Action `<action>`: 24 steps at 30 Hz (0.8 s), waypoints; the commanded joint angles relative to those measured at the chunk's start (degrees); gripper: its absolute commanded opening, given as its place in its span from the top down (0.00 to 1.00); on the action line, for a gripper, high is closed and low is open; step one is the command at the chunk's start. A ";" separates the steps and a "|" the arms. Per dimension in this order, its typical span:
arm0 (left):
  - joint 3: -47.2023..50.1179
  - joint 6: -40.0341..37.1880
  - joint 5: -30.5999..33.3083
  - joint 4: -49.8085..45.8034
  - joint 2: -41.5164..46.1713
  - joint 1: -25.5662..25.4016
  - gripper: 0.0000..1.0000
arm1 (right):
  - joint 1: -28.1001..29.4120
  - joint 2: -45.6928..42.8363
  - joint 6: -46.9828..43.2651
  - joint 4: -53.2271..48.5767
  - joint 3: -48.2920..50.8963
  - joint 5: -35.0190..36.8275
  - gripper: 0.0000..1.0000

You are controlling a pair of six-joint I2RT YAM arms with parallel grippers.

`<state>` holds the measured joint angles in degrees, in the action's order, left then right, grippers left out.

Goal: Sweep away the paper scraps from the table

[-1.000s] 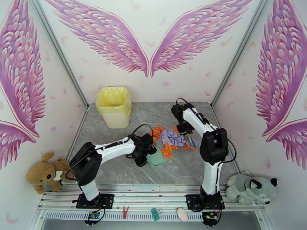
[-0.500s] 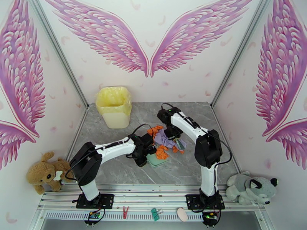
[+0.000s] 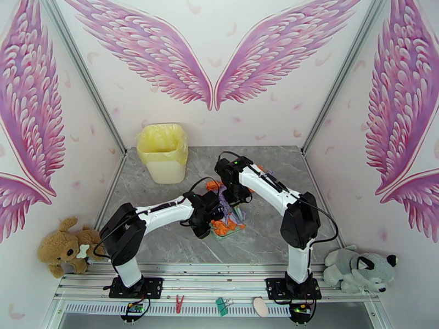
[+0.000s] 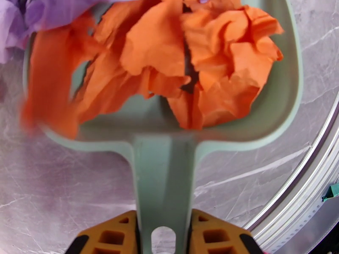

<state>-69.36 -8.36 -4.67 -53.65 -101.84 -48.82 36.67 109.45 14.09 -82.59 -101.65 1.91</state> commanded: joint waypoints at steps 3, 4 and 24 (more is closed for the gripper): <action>-1.74 0.64 0.08 -0.25 -0.73 -0.23 1.00 | 0.51 -4.66 -0.33 -0.65 -0.58 -8.96 1.00; -1.74 0.73 0.08 -0.23 -0.72 -0.23 1.00 | 0.44 -4.81 -0.17 -1.49 -1.22 -9.19 1.00; -4.07 1.20 -3.64 -0.21 2.53 1.62 1.00 | -7.14 -4.32 1.92 -13.91 -19.03 1.48 1.00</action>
<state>-71.77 -7.68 -7.05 -53.69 -101.58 -47.35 30.17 104.33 15.25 -93.49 -116.29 1.61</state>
